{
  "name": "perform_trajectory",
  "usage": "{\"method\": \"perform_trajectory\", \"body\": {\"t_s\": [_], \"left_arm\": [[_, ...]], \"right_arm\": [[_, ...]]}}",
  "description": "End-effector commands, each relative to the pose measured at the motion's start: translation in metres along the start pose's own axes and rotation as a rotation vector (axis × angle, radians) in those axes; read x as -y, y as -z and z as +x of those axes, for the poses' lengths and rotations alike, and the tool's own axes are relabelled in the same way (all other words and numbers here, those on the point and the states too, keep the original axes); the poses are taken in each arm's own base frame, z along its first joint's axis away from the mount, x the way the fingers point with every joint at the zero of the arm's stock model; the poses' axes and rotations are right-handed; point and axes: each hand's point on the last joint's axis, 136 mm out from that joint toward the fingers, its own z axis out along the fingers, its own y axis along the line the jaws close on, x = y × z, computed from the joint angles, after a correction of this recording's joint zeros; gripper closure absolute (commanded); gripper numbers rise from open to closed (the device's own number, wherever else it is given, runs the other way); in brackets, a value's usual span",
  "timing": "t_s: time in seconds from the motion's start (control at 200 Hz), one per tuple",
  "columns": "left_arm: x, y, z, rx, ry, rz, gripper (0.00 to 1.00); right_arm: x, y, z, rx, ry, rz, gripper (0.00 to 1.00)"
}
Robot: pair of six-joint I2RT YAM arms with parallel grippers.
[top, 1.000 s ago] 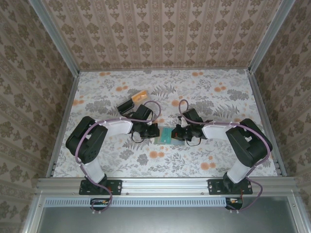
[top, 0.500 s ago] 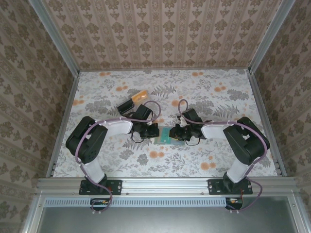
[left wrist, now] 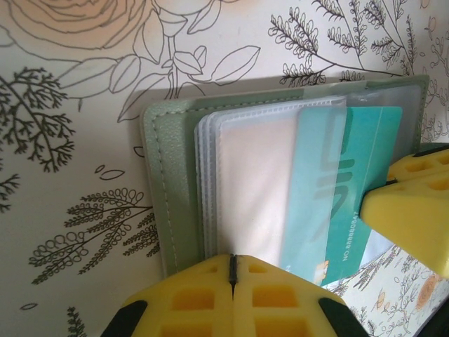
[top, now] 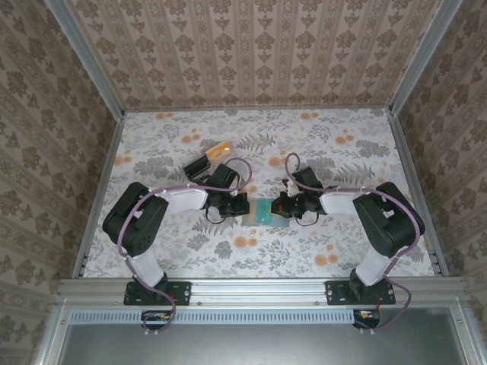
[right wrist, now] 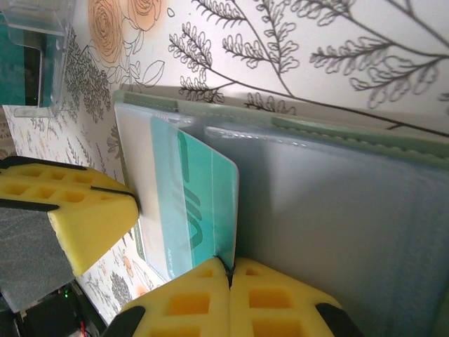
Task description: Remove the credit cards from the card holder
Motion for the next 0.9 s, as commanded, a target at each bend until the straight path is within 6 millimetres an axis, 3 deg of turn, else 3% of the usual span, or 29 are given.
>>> {"method": "perform_trajectory", "body": {"t_s": [0.0, 0.19, 0.39, 0.535, 0.695, 0.765, 0.895], "left_arm": [[-0.024, -0.002, 0.021, -0.051, 0.021, -0.085, 0.97], [-0.017, 0.003, 0.015, -0.034, 0.015, -0.066, 0.96], [0.000, 0.020, 0.000, 0.022, 0.008, -0.012, 0.88], [0.020, 0.041, -0.016, 0.085, 0.003, 0.048, 0.70], [0.050, 0.070, -0.036, 0.167, 0.007, 0.173, 0.57], [0.061, 0.081, -0.043, 0.194, 0.023, 0.240, 0.50], [0.084, 0.100, -0.056, 0.233, 0.046, 0.384, 0.49]], "right_arm": [[0.016, 0.009, 0.006, -0.020, -0.006, 0.061, 1.00], [0.016, 0.026, 0.007, -0.010, 0.003, 0.044, 1.00], [0.010, 0.044, 0.010, -0.006, 0.029, 0.046, 1.00], [0.006, 0.058, 0.008, 0.019, 0.039, 0.058, 1.00], [-0.011, 0.077, -0.001, 0.067, 0.069, 0.040, 1.00], [-0.031, 0.092, -0.010, 0.120, 0.099, -0.007, 1.00], [-0.067, 0.109, -0.023, 0.181, 0.131, -0.132, 1.00]]}}
